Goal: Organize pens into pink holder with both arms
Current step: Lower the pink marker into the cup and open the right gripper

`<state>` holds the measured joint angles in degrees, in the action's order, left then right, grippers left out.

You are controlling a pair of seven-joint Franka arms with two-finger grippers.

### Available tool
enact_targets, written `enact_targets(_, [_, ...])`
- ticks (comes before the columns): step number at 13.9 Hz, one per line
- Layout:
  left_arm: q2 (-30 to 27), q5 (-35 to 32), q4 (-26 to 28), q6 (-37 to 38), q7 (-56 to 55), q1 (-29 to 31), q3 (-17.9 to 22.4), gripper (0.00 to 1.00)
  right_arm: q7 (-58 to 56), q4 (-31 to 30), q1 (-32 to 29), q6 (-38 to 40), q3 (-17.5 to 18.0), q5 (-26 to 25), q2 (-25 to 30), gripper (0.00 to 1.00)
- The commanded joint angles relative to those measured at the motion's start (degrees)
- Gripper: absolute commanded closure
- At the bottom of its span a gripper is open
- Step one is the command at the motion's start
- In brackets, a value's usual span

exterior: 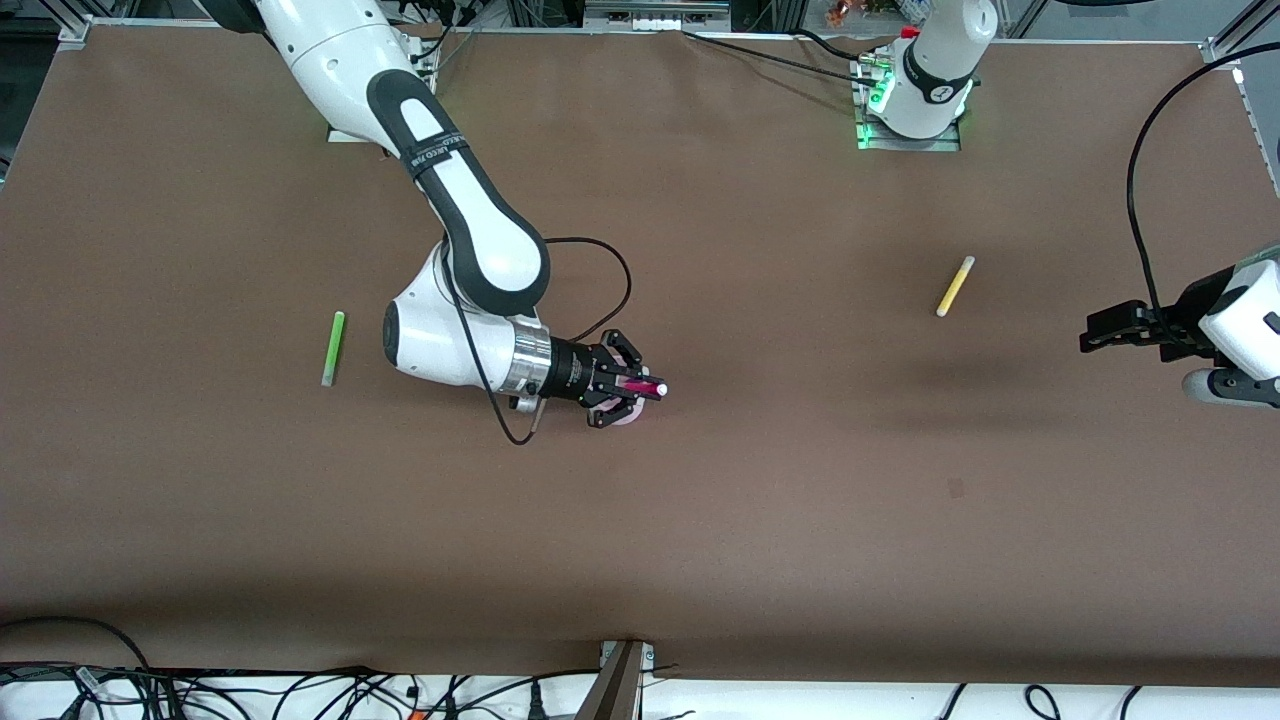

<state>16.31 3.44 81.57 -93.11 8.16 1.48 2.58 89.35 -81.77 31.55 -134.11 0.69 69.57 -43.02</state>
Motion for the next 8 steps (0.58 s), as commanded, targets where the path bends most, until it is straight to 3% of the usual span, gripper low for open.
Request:
enact_targets(1, [-1.01,1.13,0.96,0.12,0.54,0.19,-0.29,0.00,1.44,-0.41,0.10,-0.10,0.10,-0.48,0.13,0.78])
enact_targets(4, [-1.10,1.13,0.96,0.21,0.45,0.19,-0.29,0.00,-0.13,-0.41,0.10,-0.19,0.01,-1.01,-0.22,0.77])
enact_targets(5, [-1.10,1.13,0.96,0.21,0.45,0.10,-0.29,0.00,-0.92,-0.41,0.10,-0.19,0.10,-1.01,-0.22,0.63])
enact_targets(7, [-1.10,1.13,0.96,0.29,0.37,0.02,-0.29,0.00,-1.63,-0.32,0.10,-0.10,-0.08,-2.15,0.13,0.18])
enact_targets(8, [-1.10,1.13,0.96,0.30,0.37,-0.07,-0.29,0.00,-1.90,-0.14,0.10,-0.10,-0.08,-4.94,0.48,0.01])
